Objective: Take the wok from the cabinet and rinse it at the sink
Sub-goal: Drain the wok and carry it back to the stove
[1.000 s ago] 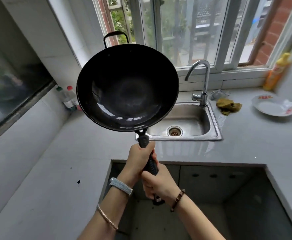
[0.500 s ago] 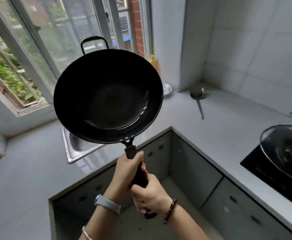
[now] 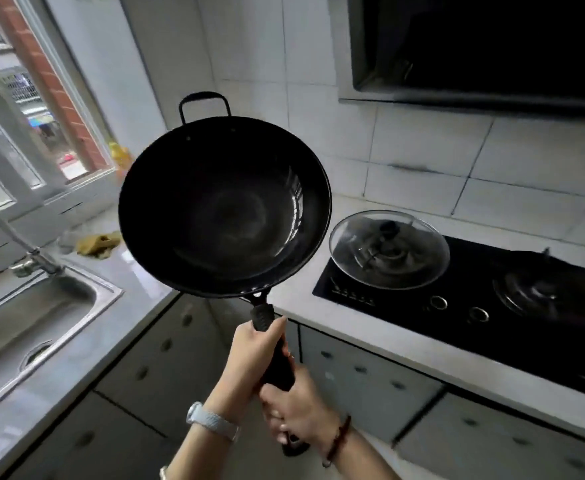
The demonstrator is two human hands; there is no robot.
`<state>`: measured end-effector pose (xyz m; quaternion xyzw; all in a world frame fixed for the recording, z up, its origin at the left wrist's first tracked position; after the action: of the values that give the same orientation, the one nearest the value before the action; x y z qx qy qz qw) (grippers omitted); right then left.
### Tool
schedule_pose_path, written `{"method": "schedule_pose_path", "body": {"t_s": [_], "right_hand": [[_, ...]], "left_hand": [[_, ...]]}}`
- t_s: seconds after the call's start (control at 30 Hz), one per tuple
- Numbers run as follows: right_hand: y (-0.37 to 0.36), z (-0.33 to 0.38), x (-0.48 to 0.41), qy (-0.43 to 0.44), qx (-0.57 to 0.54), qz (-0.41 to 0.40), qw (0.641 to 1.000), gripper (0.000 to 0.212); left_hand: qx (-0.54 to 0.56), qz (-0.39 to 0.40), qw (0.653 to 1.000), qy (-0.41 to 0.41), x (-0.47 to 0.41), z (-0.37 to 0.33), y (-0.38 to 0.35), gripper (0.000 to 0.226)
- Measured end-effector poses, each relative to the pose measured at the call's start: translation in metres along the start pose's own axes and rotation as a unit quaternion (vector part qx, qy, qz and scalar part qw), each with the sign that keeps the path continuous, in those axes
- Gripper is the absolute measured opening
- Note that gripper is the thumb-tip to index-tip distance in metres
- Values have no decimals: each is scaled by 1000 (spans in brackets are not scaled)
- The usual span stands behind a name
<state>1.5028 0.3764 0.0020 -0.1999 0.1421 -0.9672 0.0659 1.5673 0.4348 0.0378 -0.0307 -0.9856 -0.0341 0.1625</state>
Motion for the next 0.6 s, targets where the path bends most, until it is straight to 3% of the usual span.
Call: {"method": "schedule_pose_path", "body": {"t_s": [0.2, 0.33, 0.6], "right_hand": [[81, 3, 59, 21, -16, -58, 998, 14], [127, 2, 93, 44, -43, -96, 993, 9], [194, -4, 151, 87, -106, -198, 971, 31]], "left_hand": [[-67, 64, 996, -19, 25, 9, -99, 40], [-77, 120, 990, -15, 41, 20, -158, 53], [-123, 256, 959, -15, 74, 33, -258, 46]]}}
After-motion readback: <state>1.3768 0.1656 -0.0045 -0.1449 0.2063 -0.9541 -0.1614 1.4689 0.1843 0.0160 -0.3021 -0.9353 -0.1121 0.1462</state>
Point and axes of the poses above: each hand's wrist, its own x-axis away from the middle knuckle, its own y-axis out of the back of the hand, z = x × y, the point moved 5 cm from there along -x, towards the middle knuckle, and after that the axes turned 4 degrees about -x, right-handed, at the moved point
